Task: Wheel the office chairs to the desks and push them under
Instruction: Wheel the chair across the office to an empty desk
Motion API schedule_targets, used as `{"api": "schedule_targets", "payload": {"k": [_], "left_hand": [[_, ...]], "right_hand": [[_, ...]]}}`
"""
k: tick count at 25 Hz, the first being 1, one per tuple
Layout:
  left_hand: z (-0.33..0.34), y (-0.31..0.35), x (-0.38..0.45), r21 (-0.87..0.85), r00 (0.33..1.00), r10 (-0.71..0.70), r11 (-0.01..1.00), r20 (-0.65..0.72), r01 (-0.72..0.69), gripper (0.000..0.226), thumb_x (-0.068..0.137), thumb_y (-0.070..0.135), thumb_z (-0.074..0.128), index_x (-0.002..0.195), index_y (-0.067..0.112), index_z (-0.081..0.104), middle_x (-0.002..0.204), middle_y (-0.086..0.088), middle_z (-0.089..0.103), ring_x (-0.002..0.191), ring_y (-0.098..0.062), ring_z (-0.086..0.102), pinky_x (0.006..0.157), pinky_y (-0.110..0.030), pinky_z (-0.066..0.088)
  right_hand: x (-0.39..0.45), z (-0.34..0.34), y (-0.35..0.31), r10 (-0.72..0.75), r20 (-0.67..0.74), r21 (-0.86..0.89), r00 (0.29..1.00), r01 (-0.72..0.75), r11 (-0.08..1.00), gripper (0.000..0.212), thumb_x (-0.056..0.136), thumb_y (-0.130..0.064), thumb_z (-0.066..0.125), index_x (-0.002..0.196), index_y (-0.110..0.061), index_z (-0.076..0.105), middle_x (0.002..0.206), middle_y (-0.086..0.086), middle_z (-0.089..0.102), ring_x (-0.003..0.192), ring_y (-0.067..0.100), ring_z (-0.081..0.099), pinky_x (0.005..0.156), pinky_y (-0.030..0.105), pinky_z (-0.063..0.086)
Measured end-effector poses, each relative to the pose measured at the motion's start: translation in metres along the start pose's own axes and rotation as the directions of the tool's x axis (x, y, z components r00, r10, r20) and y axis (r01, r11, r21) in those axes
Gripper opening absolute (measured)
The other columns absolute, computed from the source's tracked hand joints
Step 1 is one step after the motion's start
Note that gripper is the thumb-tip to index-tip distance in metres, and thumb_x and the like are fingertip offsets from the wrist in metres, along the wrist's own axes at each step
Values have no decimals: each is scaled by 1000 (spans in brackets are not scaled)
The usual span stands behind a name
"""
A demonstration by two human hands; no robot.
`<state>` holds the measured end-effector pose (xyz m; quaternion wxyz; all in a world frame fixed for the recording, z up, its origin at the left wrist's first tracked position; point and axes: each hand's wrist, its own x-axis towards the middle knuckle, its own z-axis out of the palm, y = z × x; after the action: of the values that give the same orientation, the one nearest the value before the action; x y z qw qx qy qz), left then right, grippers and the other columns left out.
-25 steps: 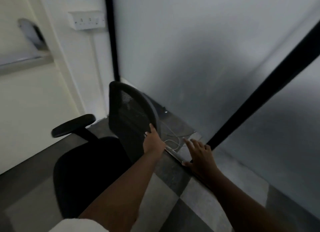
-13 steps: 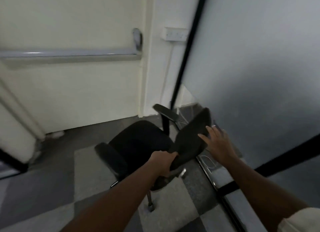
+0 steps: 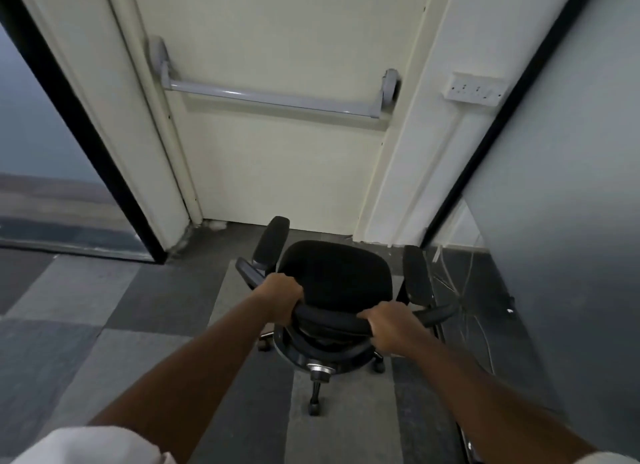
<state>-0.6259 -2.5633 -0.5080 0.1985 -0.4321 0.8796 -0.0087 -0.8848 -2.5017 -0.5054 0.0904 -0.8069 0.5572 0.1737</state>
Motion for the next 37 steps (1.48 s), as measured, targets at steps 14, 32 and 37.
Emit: {"api": "schedule_targets", "payload": {"k": [14, 32, 37], "left_hand": [[52, -32, -110, -185, 885, -430, 869, 179, 460, 21, 85, 37, 62, 104, 33, 70, 90, 8, 68, 83, -15, 65, 70, -29, 49], [152, -182, -314, -341, 509, -824, 417, 249, 843, 49, 80, 36, 61, 125, 56, 63, 102, 16, 73, 96, -12, 67, 80, -31, 53], [179, -208, -360, -320, 343, -887, 242, 309, 916, 52, 76, 37, 61, 124, 58, 63, 102, 15, 74, 97, -14, 68, 76, -28, 50]], "right_hand": [[82, -32, -79, -468, -49, -211, 882, 449, 868, 44, 80, -33, 67, 124, -32, 69, 100, 3, 74, 91, 27, 70, 80, 38, 55], [241, -121, -384, -800, 69, -322, 596, 772, 547, 49, 79, -25, 65, 126, -39, 66, 105, -2, 71, 99, 25, 68, 82, 38, 53], [281, -131, -469, -893, 123, -361, 433, 858, 366, 51, 77, -26, 64, 126, -38, 67, 102, -2, 72, 94, 26, 69, 80, 39, 55]]}}
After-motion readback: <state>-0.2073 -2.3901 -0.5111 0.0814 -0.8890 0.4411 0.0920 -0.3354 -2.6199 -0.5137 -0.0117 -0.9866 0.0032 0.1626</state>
